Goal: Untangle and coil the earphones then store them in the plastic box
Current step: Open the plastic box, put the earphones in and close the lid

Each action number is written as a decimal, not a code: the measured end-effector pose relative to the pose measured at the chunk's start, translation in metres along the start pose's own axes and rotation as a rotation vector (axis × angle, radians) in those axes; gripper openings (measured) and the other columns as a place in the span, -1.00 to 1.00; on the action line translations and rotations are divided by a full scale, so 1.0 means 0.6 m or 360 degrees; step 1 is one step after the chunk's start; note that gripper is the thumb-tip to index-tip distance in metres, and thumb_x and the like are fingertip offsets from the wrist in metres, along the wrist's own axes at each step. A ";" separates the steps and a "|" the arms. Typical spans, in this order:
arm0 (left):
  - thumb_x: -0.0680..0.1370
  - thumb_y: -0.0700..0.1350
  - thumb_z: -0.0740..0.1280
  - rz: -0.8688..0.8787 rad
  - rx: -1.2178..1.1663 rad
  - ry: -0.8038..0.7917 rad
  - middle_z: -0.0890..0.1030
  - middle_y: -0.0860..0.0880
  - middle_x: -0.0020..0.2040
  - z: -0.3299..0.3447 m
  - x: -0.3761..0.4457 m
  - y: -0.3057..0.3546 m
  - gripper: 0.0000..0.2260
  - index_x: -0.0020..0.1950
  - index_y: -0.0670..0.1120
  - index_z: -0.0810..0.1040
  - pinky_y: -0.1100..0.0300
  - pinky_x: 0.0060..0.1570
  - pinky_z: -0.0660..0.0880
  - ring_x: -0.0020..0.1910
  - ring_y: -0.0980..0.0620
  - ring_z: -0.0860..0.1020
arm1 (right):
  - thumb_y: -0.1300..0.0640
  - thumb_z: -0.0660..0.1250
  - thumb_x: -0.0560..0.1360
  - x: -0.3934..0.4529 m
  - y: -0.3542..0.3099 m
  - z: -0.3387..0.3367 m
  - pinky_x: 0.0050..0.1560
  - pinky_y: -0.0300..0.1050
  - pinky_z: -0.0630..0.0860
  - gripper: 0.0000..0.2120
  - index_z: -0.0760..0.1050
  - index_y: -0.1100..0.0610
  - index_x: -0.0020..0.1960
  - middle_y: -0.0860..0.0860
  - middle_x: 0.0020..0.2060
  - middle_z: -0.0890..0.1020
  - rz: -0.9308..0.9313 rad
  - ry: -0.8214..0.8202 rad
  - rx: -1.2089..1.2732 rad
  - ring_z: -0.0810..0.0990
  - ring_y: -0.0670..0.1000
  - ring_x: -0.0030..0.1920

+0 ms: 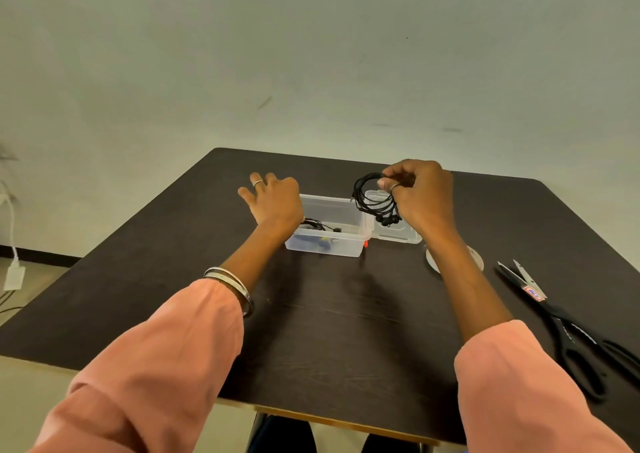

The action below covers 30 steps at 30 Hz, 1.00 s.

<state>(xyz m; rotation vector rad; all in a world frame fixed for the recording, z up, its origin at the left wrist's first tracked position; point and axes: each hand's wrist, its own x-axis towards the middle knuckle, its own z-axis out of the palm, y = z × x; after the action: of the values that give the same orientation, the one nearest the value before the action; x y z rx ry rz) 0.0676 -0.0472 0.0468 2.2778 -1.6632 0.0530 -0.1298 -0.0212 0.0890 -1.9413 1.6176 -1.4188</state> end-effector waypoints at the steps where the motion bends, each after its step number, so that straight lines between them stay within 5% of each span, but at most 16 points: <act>1: 0.45 -0.06 0.46 -0.0046 -0.0118 -0.0019 0.44 -0.18 0.36 -0.001 0.002 -0.001 -0.76 0.10 -0.06 0.62 -0.31 0.37 0.09 0.48 -0.29 0.15 | 0.21 0.46 0.44 0.004 -0.004 0.005 -0.10 -0.29 0.50 -0.89 0.66 0.17 -0.04 0.04 -0.19 0.67 -0.0024 0.0008 -0.0023 0.60 -0.06 -0.21; 8: 0.44 -0.07 0.49 -0.0254 -0.0832 0.0073 0.66 -0.04 0.03 0.000 0.010 -0.029 -0.89 -0.06 0.05 0.65 -0.22 0.34 0.18 0.21 -0.10 0.50 | 0.09 0.49 0.41 0.018 -0.041 0.062 0.16 0.13 0.48 -0.89 0.68 0.07 -0.08 -0.01 -0.18 0.71 -0.0003 -0.0113 -0.0093 0.63 0.01 -0.08; 12: 0.44 -0.08 0.49 -0.0327 -0.1018 0.0081 0.68 -0.01 -0.02 -0.008 0.008 -0.037 -0.89 -0.05 0.04 0.66 -0.21 0.34 0.22 0.10 -0.05 0.55 | 0.08 0.49 0.42 0.016 -0.039 0.093 0.23 0.14 0.35 -0.96 0.69 0.04 -0.17 -0.04 -0.17 0.70 0.0334 -0.0110 0.0041 0.57 -0.01 -0.01; 15: 0.47 -0.10 0.47 -0.0331 -0.1036 0.0090 0.67 -0.05 -0.01 -0.005 0.006 -0.038 -0.92 -0.06 -0.01 0.67 -0.19 0.35 0.24 0.07 -0.03 0.56 | 0.10 0.46 0.44 0.008 -0.012 0.119 0.16 0.09 0.33 -0.94 0.70 0.07 -0.15 0.00 -0.15 0.70 0.0481 -0.0227 -0.0235 0.53 0.03 -0.03; 18: 0.49 -0.10 0.45 -0.0321 -0.1018 0.0119 0.66 -0.06 -0.01 -0.002 0.007 -0.037 -0.95 -0.07 -0.02 0.67 -0.19 0.34 0.25 0.04 -0.03 0.55 | 0.04 0.43 0.47 0.000 0.010 0.134 0.04 0.03 0.23 -0.86 0.67 0.11 -0.12 0.03 -0.17 0.67 0.0342 -0.0262 -0.0591 0.52 0.07 0.00; 21: 0.49 -0.10 0.45 -0.0326 -0.0984 0.0153 0.66 -0.05 -0.02 0.001 0.007 -0.035 -0.96 -0.07 -0.02 0.67 -0.18 0.34 0.23 0.02 -0.03 0.54 | -0.03 0.39 0.49 -0.002 0.020 0.132 0.10 0.04 0.29 -0.78 0.64 0.12 -0.02 0.07 -0.05 0.64 0.0179 -0.0280 -0.0853 0.42 0.12 0.20; 30: 0.49 -0.11 0.44 -0.0352 -0.0929 0.0168 0.66 -0.07 -0.04 -0.002 0.005 -0.032 -0.97 -0.09 -0.03 0.67 -0.22 0.37 0.16 0.05 -0.06 0.55 | -0.05 0.42 0.47 0.007 0.016 0.123 0.23 0.05 0.32 -0.62 0.51 0.14 0.19 0.16 0.21 0.49 -0.0016 -0.0464 -0.1294 0.35 0.17 0.27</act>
<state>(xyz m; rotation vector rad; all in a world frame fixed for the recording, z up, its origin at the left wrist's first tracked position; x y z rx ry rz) 0.0865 -0.0443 0.0440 1.9470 -1.1655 -0.3155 -0.0784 -0.0559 0.0475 -2.3879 2.2271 -0.4278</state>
